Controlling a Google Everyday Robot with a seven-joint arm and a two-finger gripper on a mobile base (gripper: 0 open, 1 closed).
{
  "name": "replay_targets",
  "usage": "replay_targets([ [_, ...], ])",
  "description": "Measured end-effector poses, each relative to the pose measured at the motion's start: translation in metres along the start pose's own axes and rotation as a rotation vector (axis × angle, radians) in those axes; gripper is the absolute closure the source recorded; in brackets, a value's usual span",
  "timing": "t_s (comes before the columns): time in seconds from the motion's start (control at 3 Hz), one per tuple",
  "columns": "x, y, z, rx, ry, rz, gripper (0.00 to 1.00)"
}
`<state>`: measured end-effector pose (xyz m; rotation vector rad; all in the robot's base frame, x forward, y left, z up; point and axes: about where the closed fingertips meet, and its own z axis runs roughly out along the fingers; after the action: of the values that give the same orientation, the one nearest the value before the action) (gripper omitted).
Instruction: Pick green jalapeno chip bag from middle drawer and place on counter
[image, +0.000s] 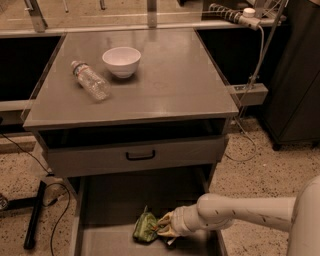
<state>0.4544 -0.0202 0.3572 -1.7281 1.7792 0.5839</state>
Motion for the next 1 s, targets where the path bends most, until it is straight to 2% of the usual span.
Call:
replay_targets([
  [0.67, -0.001, 0.002, -0.005, -0.008, -0.018, 0.015, 1.0],
  [1.0, -0.016, 0.0, -0.033, -0.002, -0.039, 0.015, 1.0],
])
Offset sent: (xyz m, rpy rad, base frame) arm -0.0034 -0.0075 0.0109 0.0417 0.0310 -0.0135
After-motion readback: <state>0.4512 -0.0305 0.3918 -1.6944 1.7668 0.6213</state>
